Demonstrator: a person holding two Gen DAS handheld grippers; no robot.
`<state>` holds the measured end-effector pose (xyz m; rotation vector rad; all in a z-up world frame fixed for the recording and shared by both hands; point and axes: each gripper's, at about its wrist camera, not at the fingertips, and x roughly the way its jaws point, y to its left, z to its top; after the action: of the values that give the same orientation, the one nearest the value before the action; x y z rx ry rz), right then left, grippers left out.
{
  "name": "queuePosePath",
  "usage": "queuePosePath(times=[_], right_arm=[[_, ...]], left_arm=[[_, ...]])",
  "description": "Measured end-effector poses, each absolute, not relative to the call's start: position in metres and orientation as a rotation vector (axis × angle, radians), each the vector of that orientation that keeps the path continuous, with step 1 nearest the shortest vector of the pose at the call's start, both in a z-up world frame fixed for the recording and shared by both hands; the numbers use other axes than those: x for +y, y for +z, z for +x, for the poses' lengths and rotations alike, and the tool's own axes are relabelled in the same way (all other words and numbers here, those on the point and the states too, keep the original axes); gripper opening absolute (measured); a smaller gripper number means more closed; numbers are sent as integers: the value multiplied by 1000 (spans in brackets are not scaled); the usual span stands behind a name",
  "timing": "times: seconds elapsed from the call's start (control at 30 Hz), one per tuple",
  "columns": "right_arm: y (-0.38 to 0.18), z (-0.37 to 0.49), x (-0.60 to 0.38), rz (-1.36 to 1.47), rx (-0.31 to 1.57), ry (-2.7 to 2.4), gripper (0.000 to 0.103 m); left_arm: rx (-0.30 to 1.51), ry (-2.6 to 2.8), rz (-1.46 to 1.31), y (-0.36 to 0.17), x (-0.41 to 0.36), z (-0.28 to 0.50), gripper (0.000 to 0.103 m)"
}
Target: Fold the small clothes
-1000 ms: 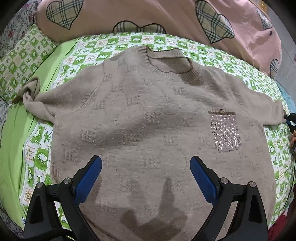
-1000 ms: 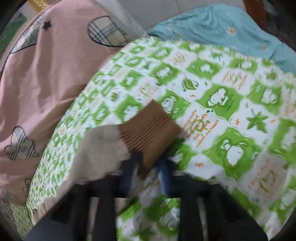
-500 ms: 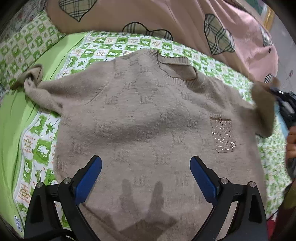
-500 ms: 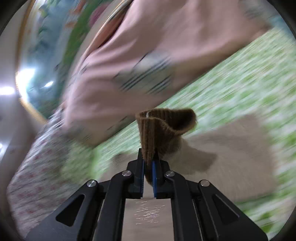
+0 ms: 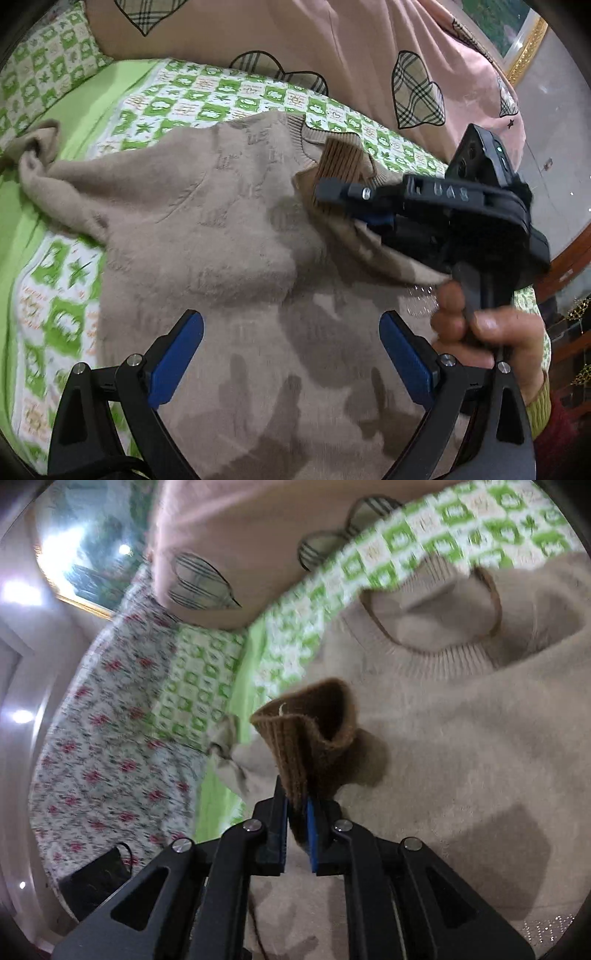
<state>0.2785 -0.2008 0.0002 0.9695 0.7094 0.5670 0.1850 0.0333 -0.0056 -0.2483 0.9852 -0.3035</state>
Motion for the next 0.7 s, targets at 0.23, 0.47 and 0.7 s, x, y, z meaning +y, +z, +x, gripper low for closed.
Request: queuePosePath(times=[0.23,0.47,0.7], right_arm=[[-2,250,-244,1000,697,534,53],[20,200,-292,1002,522,415,71],[9,156,-364,1042,439,165,71]], left_arm=[[995,-371,-307,-19,3,239,97],[986,-323,-215,-33,-29,271,57],[904,-358,-204,-28,-18,265,7]])
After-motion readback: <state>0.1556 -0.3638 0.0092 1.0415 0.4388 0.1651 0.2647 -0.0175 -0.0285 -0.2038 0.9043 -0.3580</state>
